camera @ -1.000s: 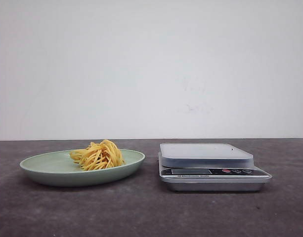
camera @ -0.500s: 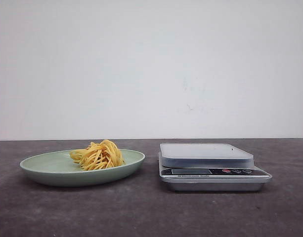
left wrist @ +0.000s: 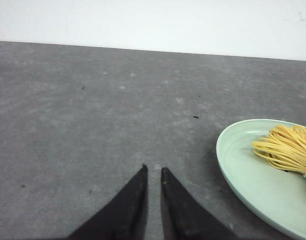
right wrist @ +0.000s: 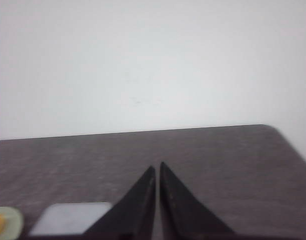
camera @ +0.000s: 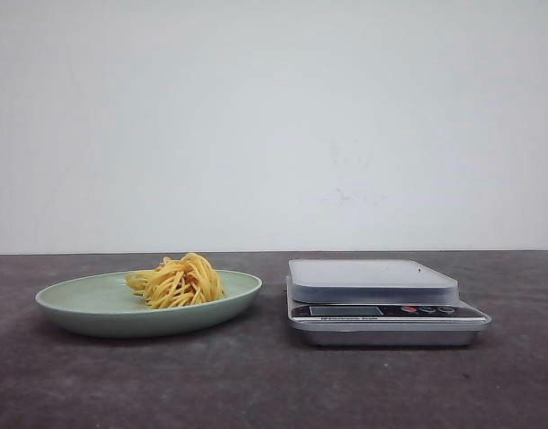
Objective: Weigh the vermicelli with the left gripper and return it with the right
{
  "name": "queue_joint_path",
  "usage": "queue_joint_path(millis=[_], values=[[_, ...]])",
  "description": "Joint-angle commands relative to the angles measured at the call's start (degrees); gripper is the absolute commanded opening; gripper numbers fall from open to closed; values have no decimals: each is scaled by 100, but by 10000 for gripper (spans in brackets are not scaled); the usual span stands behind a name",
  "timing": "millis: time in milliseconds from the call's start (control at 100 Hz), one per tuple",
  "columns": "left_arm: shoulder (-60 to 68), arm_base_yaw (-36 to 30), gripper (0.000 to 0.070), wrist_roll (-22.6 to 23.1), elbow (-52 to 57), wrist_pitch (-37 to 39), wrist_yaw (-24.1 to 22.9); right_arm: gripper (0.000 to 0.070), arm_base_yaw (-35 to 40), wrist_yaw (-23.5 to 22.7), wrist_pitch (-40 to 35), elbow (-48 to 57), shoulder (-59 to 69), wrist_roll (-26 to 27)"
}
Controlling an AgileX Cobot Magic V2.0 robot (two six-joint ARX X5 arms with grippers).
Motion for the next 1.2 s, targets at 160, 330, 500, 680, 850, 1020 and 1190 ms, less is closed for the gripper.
queue_joint_path(millis=[160,330,500,680,850,1020,1190], values=[[-4,-4,12,46,-101,-33,11,6,-1716,-839,861,-1071,-127,-280],[-4,-4,12,46,-101,-31,11,6,-2236,-1182,1567,-2057,-129,-280],[-4,-4,12,46,-101,-33,13,6,-2260,-1270,2317,-2951,-129,-278],[-4,-4,12,46,-101,-33,13,6,-2260,-1611,2636,-3445,-131,-284],[-4,-4,12,46,-101,-33,11,6,-2260,-1716,2643,-3648,-131,-339],[-4,-4,12,46,-101,-31,11,6,-2253,-1718,2516,-3716,-131,-369],[-4,-4,12,46,-101,-33,11,6,-2194,-1814,2468,-3716,-131,-470]])
